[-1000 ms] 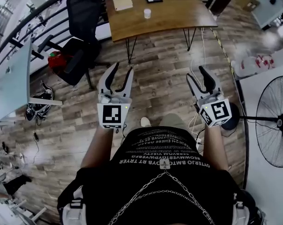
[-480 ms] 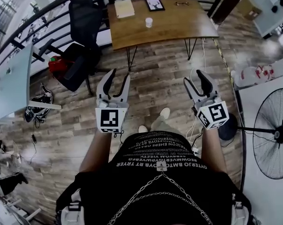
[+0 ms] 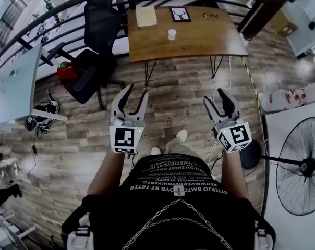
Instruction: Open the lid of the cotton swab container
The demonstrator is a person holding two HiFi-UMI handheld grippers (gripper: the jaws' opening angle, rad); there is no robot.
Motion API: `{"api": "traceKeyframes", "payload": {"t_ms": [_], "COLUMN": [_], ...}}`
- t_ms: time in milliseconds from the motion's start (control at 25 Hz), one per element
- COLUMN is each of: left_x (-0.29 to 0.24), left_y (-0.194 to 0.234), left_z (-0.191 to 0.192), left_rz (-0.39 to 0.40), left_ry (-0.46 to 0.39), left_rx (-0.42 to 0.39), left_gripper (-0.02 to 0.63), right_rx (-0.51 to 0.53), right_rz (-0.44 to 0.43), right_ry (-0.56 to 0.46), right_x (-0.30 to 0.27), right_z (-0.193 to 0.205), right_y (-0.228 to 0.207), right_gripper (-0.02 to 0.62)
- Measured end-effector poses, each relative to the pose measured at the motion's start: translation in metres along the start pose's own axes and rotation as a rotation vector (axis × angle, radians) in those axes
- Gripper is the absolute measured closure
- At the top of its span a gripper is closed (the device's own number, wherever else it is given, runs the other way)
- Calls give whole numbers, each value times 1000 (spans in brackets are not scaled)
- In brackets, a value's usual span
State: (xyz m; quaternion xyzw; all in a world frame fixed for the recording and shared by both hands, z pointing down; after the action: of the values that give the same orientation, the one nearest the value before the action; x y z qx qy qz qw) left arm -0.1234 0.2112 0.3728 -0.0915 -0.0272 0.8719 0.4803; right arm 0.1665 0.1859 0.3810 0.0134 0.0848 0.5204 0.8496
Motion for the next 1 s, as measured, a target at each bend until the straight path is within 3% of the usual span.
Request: {"api": "traceKeyframes", "payload": {"t_ms": [1000], "left_x": [16], "left_y": [-14], "left_z": [9], "left_rz": [20], "left_ry": [24], "left_rx": [-3], "left_gripper": [422], "right_rx": [-26], "right_rz": [3], "right_ry": [15], "right_x": [24], "right_z": [12], "right_y": [14], "right_gripper": [371]}}
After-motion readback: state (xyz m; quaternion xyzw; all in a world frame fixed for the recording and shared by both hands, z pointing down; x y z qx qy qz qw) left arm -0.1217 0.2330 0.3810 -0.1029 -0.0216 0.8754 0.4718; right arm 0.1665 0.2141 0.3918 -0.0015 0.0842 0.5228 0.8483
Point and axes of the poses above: the fingertips, and each gripper's own axes: x backward along the fingers, y to its left, z out of its underside, the point moved 6 cm from there along x, backward along the fingers, and after that the axes turned 13 degrees about z, right-handed, at the moved point
